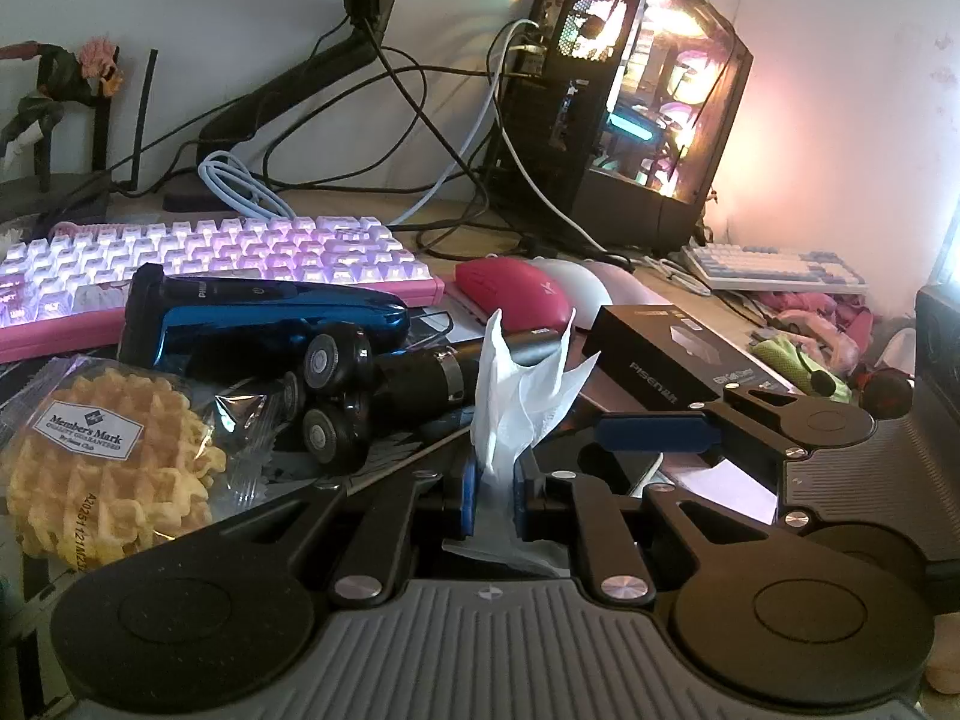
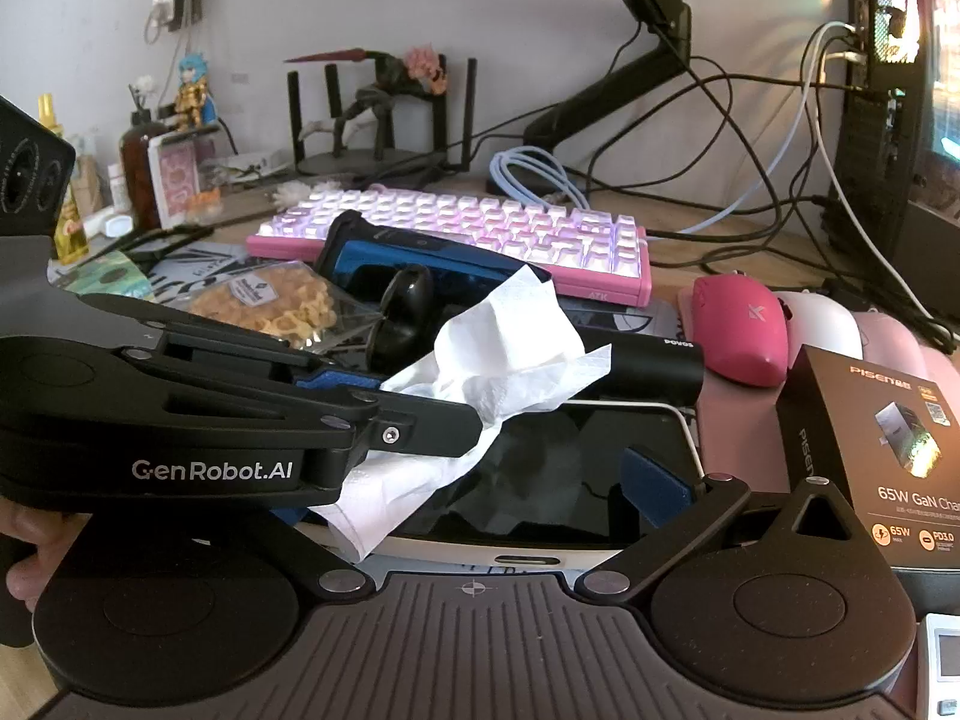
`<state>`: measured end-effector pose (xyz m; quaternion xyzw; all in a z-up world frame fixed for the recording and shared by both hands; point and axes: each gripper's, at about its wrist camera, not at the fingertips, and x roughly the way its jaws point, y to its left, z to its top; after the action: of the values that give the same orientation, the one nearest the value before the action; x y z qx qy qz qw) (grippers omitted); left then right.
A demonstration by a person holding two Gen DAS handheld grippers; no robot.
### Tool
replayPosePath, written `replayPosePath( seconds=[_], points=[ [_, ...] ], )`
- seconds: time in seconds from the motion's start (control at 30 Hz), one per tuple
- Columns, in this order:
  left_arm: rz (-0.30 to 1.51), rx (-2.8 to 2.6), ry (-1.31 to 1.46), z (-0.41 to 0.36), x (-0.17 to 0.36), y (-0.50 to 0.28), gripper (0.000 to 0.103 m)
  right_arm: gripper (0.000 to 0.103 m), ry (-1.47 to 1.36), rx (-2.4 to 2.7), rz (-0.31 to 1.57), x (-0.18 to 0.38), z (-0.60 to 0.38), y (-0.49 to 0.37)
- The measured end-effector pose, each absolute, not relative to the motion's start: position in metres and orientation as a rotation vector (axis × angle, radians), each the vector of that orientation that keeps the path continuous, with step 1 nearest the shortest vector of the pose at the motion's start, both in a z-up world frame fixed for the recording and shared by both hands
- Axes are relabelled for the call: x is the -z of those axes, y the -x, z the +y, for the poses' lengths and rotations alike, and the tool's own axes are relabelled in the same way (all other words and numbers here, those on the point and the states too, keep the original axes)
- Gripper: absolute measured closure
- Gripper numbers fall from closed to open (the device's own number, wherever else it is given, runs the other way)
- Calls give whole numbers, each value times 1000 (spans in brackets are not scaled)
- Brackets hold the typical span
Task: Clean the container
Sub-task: 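Wipe the white tissue across the phone screen with the left gripper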
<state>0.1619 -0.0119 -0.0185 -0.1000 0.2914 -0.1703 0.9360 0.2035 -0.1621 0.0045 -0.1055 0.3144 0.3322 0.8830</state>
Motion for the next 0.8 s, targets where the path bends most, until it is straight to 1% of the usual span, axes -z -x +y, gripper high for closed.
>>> replayPosePath(
  seconds=[0.8],
  points=[
    [596, 352, 207, -12, 18, -162, 87, 0, 220, -692, 655, -4, -162, -203]
  ],
)
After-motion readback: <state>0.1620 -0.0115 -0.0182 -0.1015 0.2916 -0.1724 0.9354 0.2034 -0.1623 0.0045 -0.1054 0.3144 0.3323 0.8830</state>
